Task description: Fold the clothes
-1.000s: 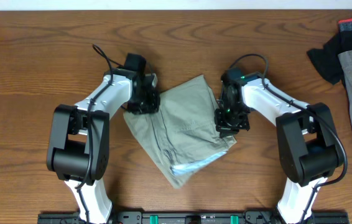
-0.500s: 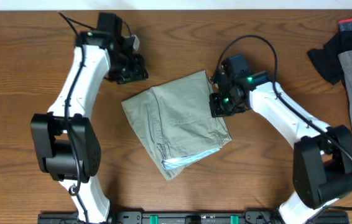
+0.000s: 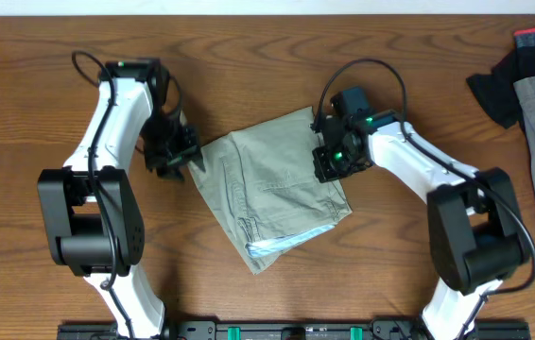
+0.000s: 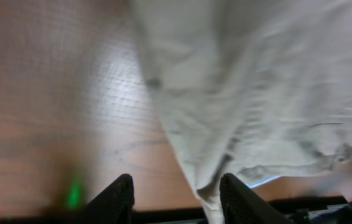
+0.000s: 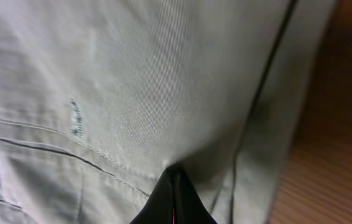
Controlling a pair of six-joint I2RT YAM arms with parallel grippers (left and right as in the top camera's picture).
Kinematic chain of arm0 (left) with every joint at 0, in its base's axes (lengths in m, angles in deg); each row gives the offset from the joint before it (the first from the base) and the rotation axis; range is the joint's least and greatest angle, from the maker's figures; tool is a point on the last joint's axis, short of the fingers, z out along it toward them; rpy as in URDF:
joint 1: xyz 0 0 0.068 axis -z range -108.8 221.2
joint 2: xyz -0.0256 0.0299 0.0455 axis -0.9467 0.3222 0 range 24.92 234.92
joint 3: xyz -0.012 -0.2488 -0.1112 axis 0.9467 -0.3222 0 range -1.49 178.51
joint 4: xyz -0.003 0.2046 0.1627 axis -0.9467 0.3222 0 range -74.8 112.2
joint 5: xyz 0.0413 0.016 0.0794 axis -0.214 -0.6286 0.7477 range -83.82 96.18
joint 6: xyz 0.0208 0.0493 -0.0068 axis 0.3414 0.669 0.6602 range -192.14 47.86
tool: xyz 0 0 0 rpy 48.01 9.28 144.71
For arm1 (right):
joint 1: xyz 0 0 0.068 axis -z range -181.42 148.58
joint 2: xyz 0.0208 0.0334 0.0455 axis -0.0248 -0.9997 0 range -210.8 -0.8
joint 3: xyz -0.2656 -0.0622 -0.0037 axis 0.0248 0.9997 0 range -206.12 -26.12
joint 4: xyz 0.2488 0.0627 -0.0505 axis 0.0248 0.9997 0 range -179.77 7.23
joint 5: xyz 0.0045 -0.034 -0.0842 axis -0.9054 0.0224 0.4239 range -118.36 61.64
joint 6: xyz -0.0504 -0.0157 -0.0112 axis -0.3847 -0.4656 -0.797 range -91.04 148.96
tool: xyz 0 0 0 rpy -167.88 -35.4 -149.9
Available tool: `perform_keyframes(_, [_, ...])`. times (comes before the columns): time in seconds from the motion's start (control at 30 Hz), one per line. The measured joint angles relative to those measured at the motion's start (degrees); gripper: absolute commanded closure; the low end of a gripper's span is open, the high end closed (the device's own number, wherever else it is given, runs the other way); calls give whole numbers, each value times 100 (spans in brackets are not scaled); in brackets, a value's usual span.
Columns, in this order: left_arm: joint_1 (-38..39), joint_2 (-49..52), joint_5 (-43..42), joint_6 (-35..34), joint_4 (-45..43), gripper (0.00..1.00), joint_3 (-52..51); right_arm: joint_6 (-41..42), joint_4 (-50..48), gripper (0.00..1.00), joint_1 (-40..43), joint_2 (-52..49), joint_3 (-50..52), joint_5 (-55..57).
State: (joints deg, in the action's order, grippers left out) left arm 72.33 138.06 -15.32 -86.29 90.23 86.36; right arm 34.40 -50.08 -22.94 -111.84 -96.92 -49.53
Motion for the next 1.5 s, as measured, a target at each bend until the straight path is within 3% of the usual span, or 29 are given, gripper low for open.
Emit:
perform_keyframes(0.13, [-11,2,-214,-232,-651,49,-841,0,15,99,0,-157,0,-201])
perform_keyframes(0.23, [-9,4,-472,-417,-1128,30,-1408,-2,17,99,0,-179,0,-267])
perform_keyframes(0.27, [-7,4,-531,-529,-1233,19,-1554,-2,24,99,0,-179,0,-284])
perform_keyframes(0.3, [-7,4,-579,-592,-1309,17,-1681,-2,35,99,0,-179,0,-293])
perform_keyframes(0.57, [-28,-114,-1517,-1189,-2138,13,-2520,-4,28,99,0,-184,0,-334])
perform_keyframes(0.8, [-57,-354,-3150,-1827,-3652,13,-3303,-9,24,99,0,-184,0,-348])
perform_keyframes(0.93, [-52,-348,-3563,-1902,-4017,13,-3480,-7,24,99,0,-184,0,-350])
perform_keyframes(1.17, [-57,-494,-3480,-1856,-3952,9,-3534,-9,31,99,0,-184,0,-350])
perform_keyframes(1.37, [-391,-1447,-2140,-1554,-3099,4,-3663,-9,114,99,0,-184,0,-354])
perform_keyframes(1.5, [-708,-2380,-1462,-1484,-3018,1,-3676,-9,118,99,0,-184,0,-356])
